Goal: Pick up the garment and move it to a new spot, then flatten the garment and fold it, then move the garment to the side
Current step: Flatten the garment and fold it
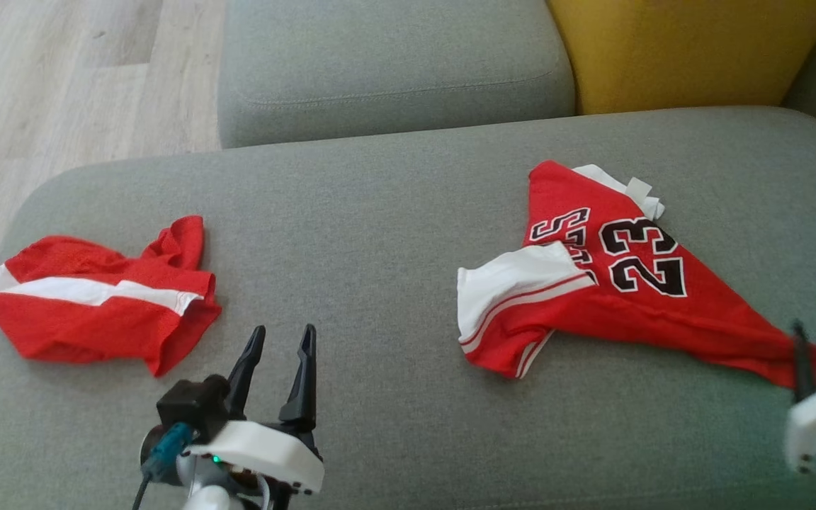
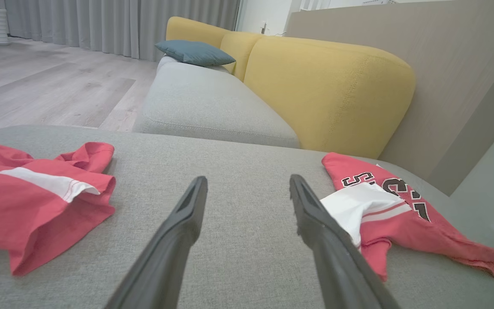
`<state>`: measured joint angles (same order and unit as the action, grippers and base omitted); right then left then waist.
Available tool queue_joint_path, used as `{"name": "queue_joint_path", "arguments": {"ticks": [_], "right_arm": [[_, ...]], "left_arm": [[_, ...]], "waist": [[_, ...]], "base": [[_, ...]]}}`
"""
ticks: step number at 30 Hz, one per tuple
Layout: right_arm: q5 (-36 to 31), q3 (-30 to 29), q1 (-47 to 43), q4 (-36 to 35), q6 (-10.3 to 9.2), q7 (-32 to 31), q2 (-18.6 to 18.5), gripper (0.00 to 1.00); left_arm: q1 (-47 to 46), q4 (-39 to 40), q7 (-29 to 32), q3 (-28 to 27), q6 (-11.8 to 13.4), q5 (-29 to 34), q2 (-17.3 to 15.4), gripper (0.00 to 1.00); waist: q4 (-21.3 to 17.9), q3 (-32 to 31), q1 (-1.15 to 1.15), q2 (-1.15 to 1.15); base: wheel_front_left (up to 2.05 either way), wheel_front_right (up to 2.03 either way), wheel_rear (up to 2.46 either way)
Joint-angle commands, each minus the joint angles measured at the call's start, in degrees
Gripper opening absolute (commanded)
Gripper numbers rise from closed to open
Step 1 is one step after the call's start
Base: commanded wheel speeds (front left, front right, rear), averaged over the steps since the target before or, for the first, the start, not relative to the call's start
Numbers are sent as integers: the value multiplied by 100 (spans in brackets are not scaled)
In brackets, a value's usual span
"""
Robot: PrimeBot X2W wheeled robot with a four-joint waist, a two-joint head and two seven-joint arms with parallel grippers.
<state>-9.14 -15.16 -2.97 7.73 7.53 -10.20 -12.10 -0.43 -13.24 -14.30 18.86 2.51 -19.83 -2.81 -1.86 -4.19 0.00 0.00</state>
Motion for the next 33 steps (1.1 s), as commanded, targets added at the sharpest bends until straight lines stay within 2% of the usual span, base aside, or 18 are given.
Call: {"name": "queue_joint_path", "arguments": {"ticks": [1,9,14,19,27,33], "right_arm": [[93,191,291,-310,-4,159,-68,100],[1102,1371,590,-560,-4,872,372,100],[1553,1917,460,-212,-4,1107,604,100],[1638,2107,657,257,-4,1217,732,100],[1471,2140,1724,1220,-4,522,675,100],[1388,2118,2724,2513,-4,-512,458,100]], "left_arm": [[-229,191,-70,-205,-11,-16,-7,100],[-304,211,-70,-130,-49,-13,-7,100],[-295,197,-70,-83,-48,-2,-7,100],[-321,157,-70,-58,-69,30,-7,100],[-420,106,-70,47,-102,-4,-7,100],[-568,119,-70,230,-74,-111,-7,100]], "waist": [[-15,3,0,0],[152,43,0,0],[429,105,0,0],[729,210,0,0],[1216,405,0,0],[1652,708,0,0]], "base": [[0,0,0],[0,0,0],[0,0,0],[0,0,0],[0,0,0],[0,0,0]]}}
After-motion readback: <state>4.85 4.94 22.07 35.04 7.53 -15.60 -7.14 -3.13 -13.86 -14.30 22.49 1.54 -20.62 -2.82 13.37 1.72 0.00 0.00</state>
